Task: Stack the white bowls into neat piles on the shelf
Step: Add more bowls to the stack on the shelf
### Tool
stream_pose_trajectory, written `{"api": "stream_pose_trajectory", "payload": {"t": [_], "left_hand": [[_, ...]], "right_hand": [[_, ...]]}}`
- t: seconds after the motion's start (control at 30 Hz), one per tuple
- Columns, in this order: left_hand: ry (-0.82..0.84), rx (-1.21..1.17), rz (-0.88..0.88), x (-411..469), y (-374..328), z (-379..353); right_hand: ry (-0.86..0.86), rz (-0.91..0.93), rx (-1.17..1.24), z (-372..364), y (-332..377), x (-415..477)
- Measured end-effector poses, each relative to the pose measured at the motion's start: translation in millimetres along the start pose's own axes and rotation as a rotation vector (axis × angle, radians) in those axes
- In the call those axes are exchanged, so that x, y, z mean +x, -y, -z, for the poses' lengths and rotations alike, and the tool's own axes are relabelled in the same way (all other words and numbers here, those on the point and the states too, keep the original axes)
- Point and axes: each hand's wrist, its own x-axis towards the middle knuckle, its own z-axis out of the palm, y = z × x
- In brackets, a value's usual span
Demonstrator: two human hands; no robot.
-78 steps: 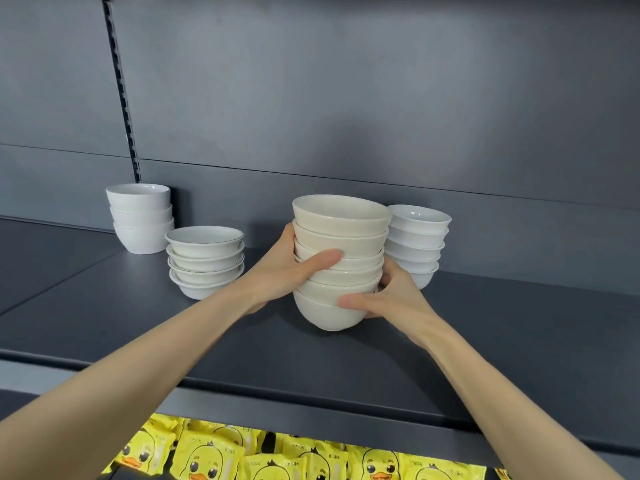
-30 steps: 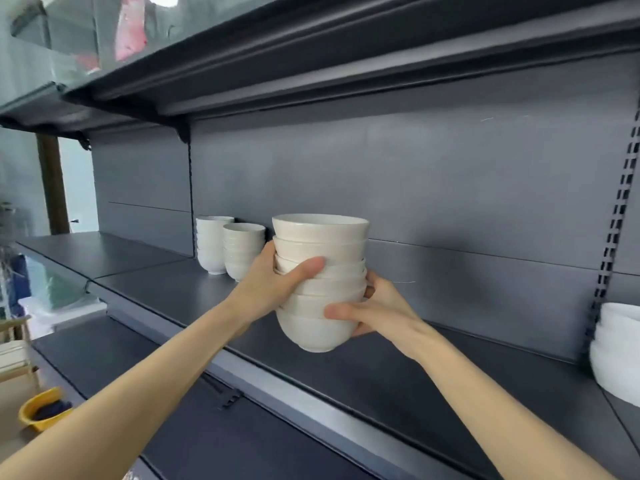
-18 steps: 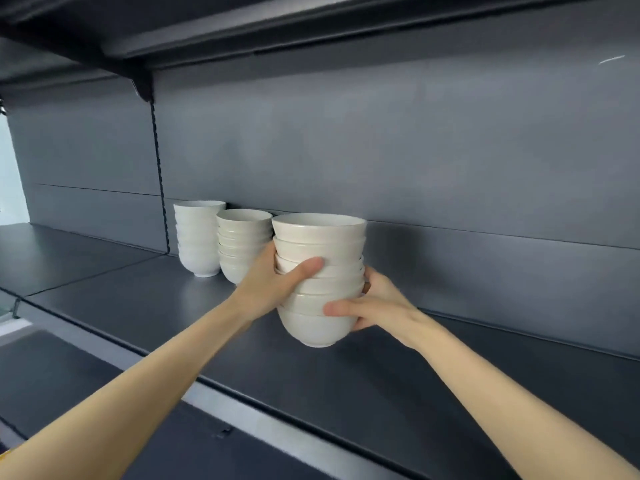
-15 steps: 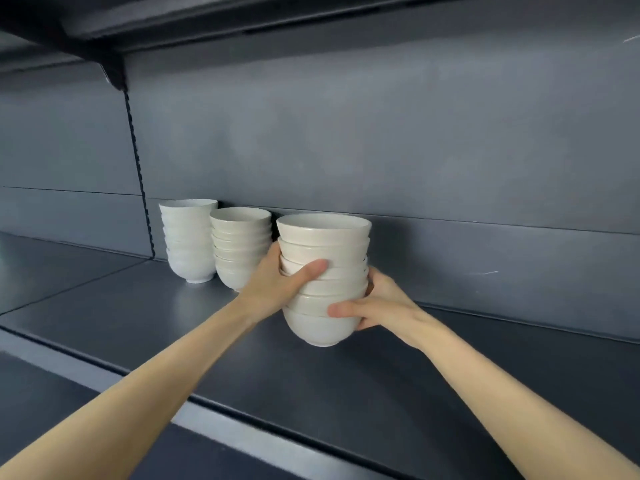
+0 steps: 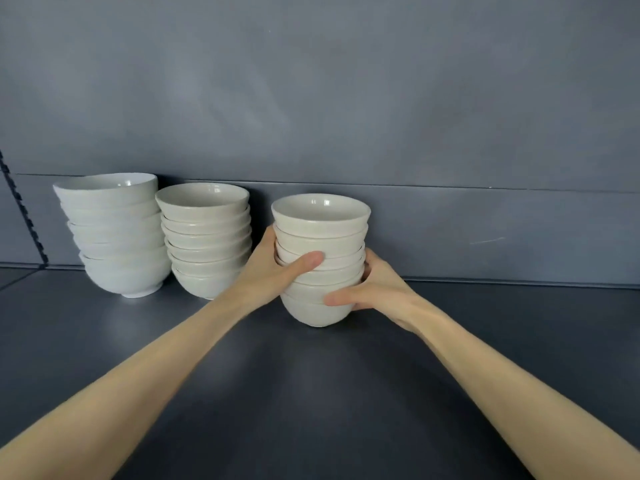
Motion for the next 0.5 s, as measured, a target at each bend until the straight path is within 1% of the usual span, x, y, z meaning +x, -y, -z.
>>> {"api": "stream_pose_trajectory", "payload": {"t": [0.2, 0.5], "left_hand": [[0.003, -0.012, -0.026, 12.3, 12.6, 11.9], [-0.193, -0.1, -0.052, 12.3, 32.2, 11.5]], "right_hand": [[-0.013, 0.019, -0.013, -9.7, -5.6, 22.1], [-0.011, 0.007, 0.035, -22.9, -5.5, 43.9]]}}
